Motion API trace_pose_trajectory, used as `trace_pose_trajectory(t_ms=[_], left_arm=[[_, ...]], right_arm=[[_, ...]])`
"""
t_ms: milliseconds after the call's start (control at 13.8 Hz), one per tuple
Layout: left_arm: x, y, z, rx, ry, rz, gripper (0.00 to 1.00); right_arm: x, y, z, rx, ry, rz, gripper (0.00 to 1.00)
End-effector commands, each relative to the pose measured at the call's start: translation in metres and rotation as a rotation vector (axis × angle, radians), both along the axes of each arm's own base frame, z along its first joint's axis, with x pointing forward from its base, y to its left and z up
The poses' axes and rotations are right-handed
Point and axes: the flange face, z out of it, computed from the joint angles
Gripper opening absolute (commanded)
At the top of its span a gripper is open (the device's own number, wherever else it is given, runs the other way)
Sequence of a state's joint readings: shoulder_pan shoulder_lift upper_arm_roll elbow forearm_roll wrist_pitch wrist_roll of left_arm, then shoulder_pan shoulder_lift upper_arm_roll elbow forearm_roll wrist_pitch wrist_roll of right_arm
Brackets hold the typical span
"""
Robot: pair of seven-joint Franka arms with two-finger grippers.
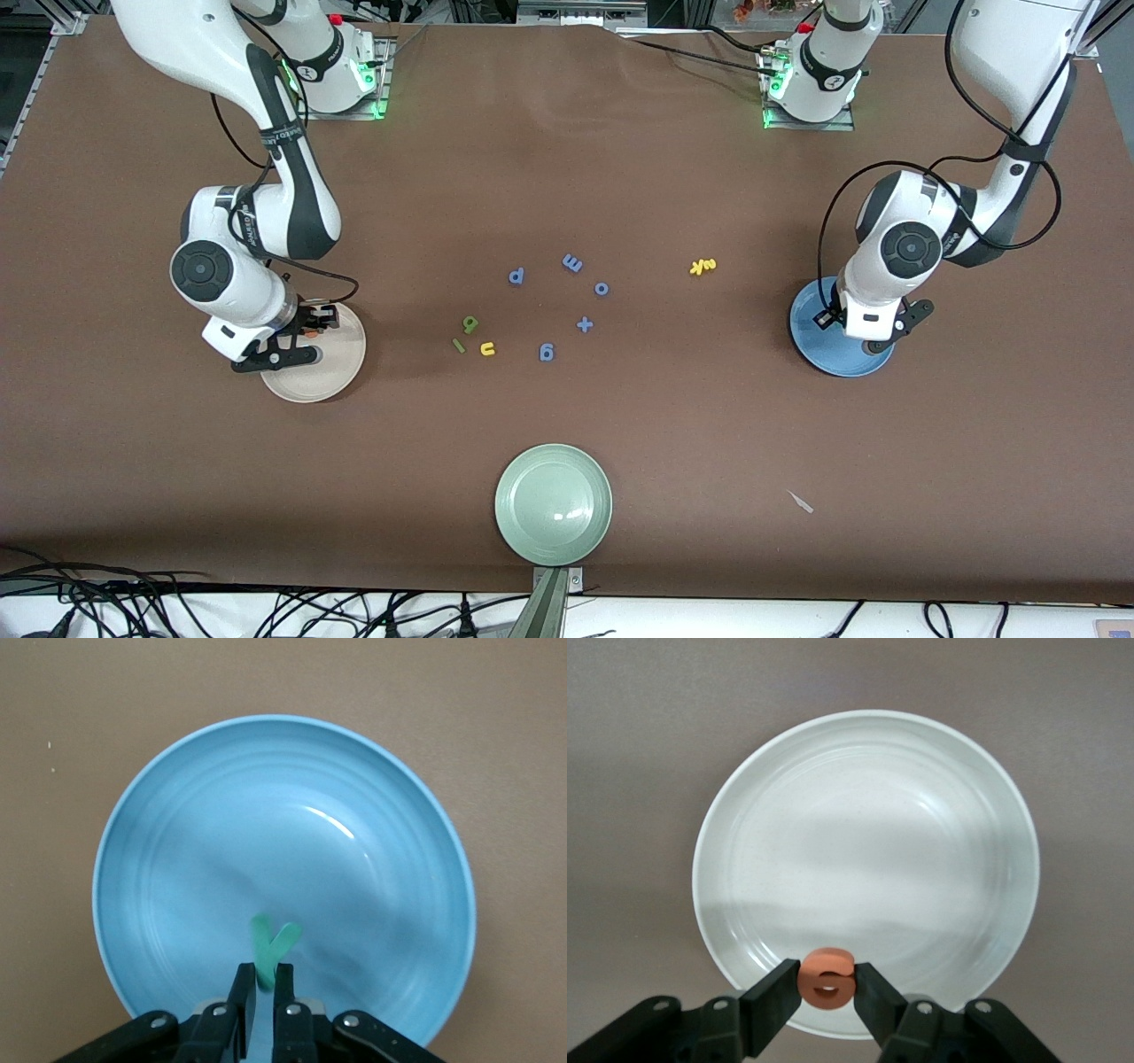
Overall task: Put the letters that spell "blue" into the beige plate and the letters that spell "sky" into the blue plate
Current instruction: 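Open both grippers to drop the letters onto their plates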
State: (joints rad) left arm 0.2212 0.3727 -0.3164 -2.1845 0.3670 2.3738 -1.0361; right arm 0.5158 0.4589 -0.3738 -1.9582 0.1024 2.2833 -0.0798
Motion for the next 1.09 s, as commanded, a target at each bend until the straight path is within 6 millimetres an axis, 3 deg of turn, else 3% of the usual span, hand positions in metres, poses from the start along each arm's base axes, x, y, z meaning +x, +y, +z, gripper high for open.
trace_pose_trajectory(t_ms=[0, 72, 145, 362, 579, 797, 1014], left_arm=[[0.000, -0.005, 0.005, -0.018, -0.002, -0.021, 0.66], [0.000, -0.008, 0.007, -0.017, -0.002, -0.021, 0.67], [0.000, -0.021, 0.010, -0.031, -0.007, -0.019, 0.67], [-0.020, -0.074, 0.013, -0.037, -0.004, 0.018, 0.67], [-0.041, -0.113, 0.014, -0.032, -0.016, 0.118, 0.72], [-0.069, -0.123, -0.008, -0.058, -0.047, 0.236, 0.72], [-0.077, -0.141, -0.008, -0.054, -0.068, 0.404, 0.72]], right_arm=[[-0.004, 0.014, 0.004, 0.020, -0.013, -0.036, 0.35], [-0.005, 0.021, 0.003, 0.023, -0.012, -0.044, 0.44], [-0.005, 0.023, 0.005, 0.025, -0.016, -0.045, 0.47], [-0.006, 0.032, 0.007, 0.029, -0.014, -0.068, 0.55], [-0.014, 0.086, 0.007, 0.050, -0.022, -0.176, 0.56], [-0.022, 0.142, 0.011, 0.079, -0.039, -0.283, 0.60], [-0.006, 0.176, 0.010, 0.091, -0.071, -0.352, 0.60]])
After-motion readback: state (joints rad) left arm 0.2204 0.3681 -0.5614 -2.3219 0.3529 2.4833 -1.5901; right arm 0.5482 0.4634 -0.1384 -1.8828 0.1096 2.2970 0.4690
